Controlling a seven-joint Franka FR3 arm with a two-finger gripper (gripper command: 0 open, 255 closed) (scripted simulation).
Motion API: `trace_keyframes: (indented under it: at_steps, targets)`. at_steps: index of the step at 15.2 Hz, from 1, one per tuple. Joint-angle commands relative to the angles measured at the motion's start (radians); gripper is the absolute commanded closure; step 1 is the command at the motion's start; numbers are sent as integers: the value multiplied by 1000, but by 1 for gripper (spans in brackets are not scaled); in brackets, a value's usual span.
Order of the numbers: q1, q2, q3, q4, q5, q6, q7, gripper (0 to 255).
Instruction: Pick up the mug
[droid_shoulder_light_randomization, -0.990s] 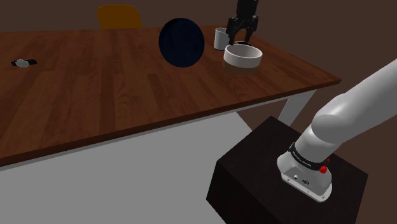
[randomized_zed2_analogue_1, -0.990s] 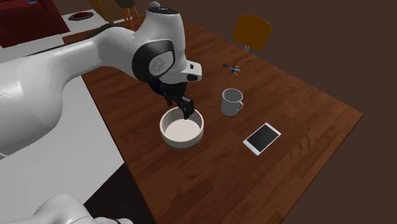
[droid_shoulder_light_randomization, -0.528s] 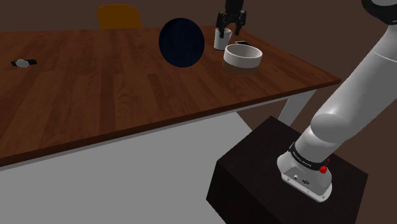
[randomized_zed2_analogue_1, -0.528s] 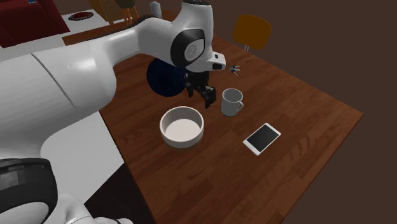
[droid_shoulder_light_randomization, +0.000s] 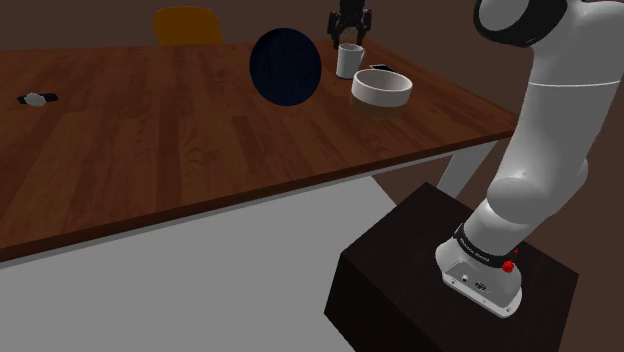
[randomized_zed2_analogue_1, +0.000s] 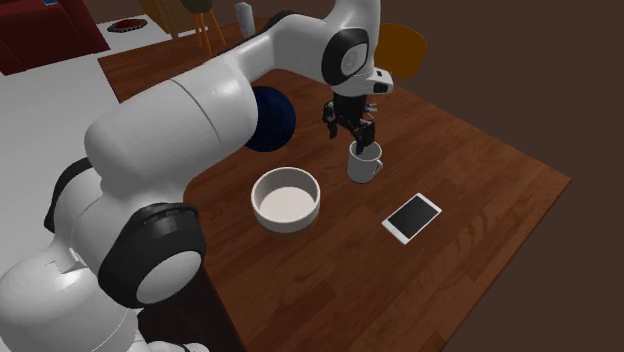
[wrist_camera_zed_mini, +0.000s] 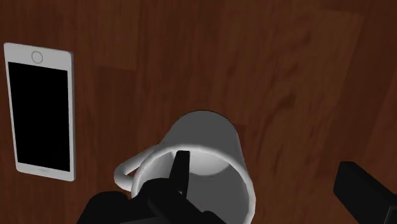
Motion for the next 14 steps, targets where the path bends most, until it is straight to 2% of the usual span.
trace_keyframes:
  at_steps: [1, 2, 9, 11, 12, 14]
  targets:
    - [-3, 117, -4, 169, -3, -51, -1, 0]
    - [-5, 159, -6, 235, -4, -75, -3, 0]
    - [-6, 117, -6, 72, -4, 46, 4, 0]
    - [-6, 114, -6, 60, -4, 55, 5, 0]
    - [-7, 118, -6, 67, -4, 52, 3, 255]
    - [-7, 117, -6, 65, -4, 53, 3, 255]
